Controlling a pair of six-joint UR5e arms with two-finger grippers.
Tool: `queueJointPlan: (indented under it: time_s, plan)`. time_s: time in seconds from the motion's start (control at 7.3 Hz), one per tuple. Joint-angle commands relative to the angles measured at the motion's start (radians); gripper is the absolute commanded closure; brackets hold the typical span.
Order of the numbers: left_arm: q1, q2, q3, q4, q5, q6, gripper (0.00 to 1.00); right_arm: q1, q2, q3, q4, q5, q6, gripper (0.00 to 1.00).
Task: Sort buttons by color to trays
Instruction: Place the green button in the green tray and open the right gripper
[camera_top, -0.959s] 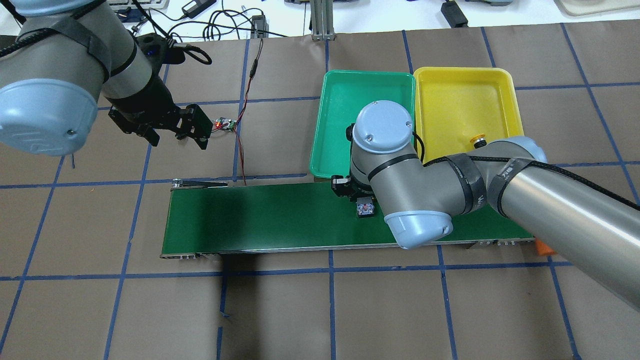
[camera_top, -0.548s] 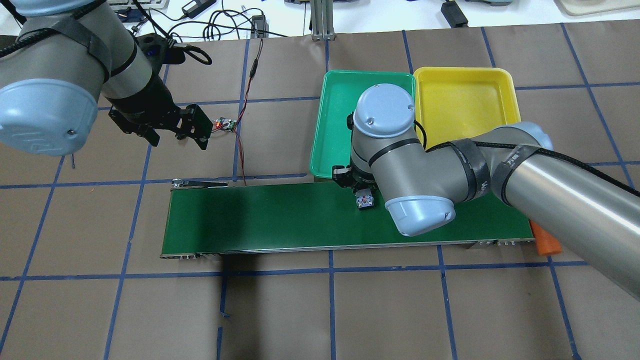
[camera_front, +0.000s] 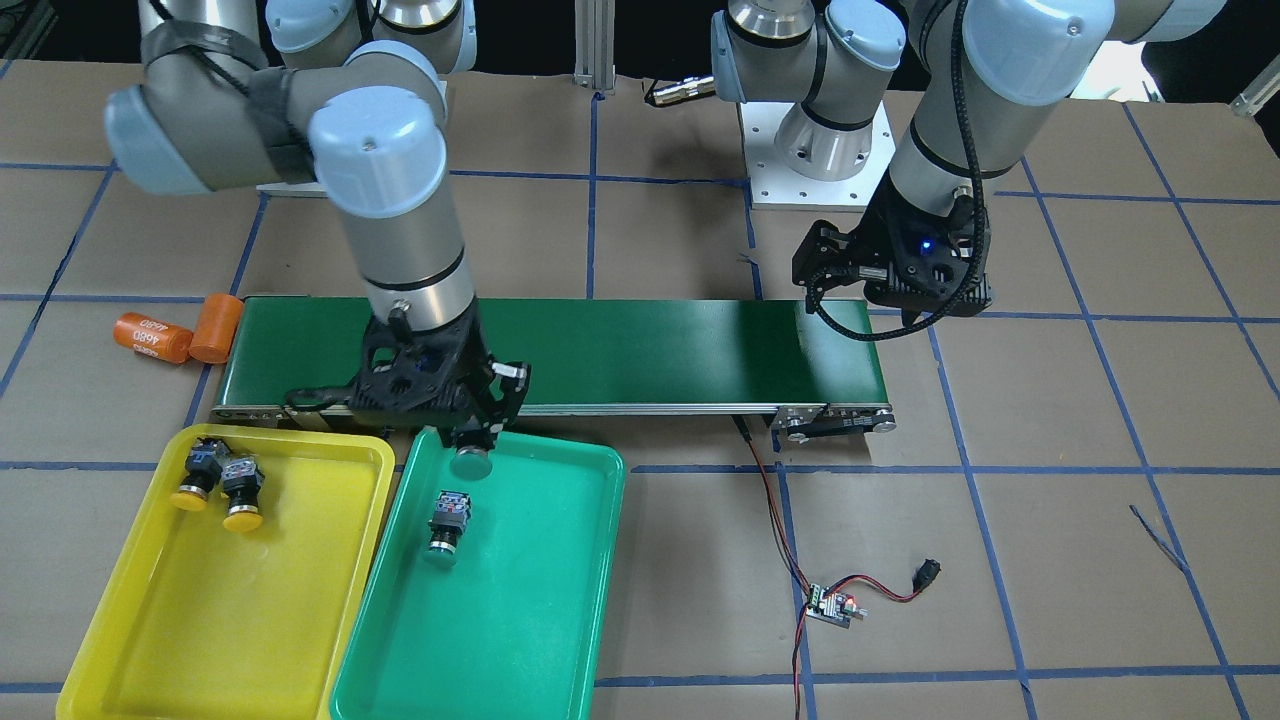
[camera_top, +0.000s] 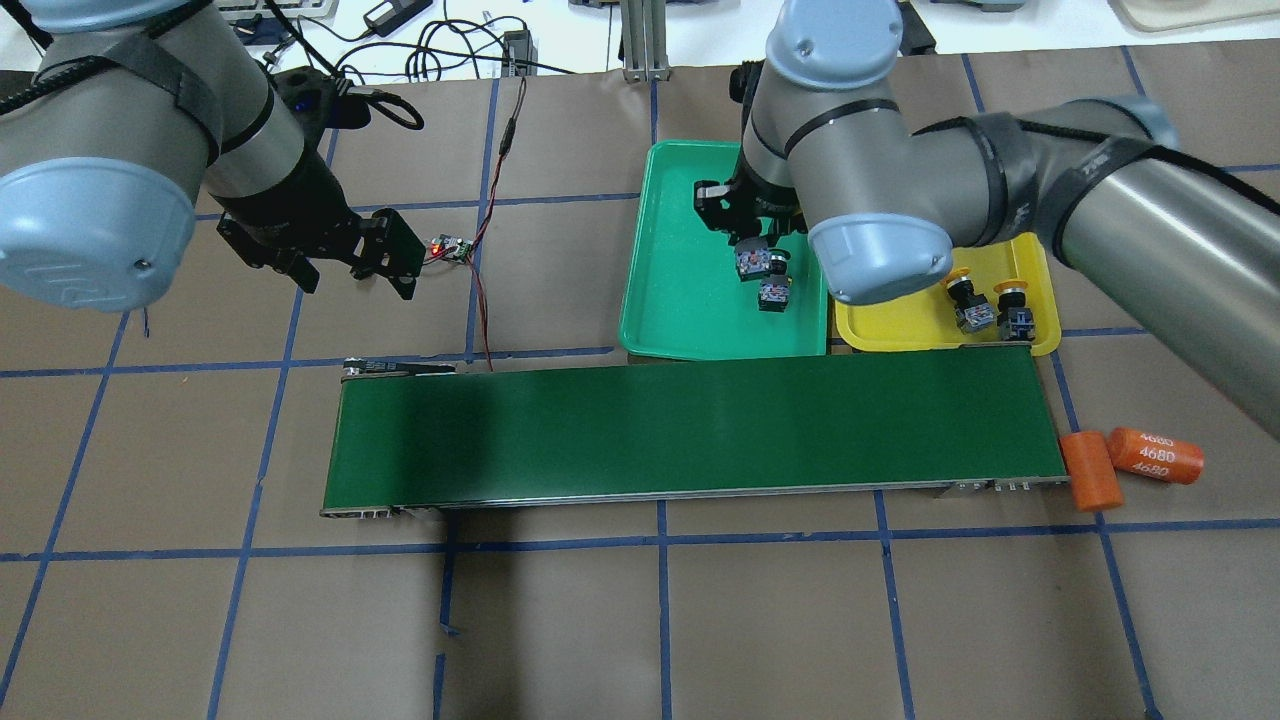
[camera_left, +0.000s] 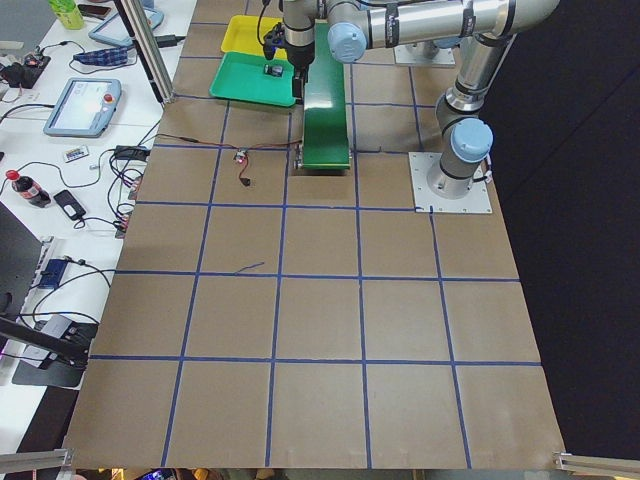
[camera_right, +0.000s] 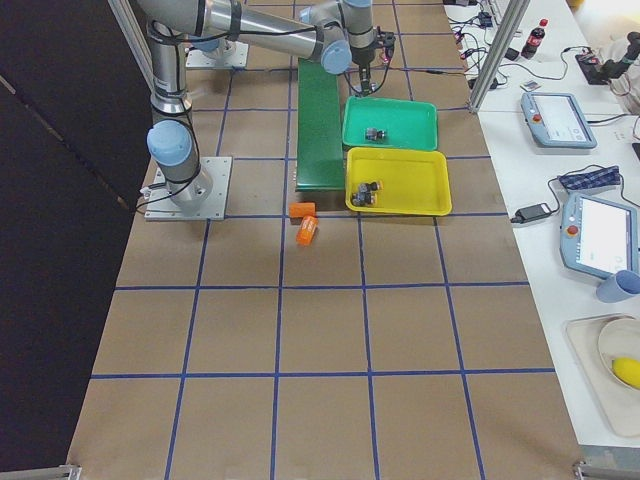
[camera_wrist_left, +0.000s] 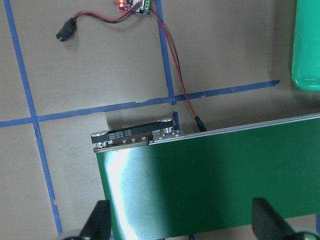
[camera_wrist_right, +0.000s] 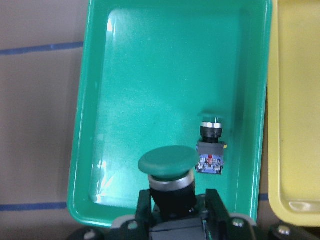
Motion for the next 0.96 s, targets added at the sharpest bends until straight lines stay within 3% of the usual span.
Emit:
queueJointPlan:
  time_s: [0.0, 0.14, 0.82]
  plan:
    - [0.0, 0.0, 0.0, -0.001, 0.0, 0.001, 0.0, -0.029, 0.069, -0.163, 0.138, 0.02, -0.034, 0.67]
    - [0.0, 0.0, 0.0, -0.001, 0.0, 0.001, 0.0, -0.029, 0.073, -0.164, 0.144, 0.018, -0.034, 0.4]
    - [0.0, 0.042, 0.003, 0.001, -0.003, 0.001, 0.0, -0.035, 0.07, -0.164, 0.175, 0.018, -0.043, 0.24]
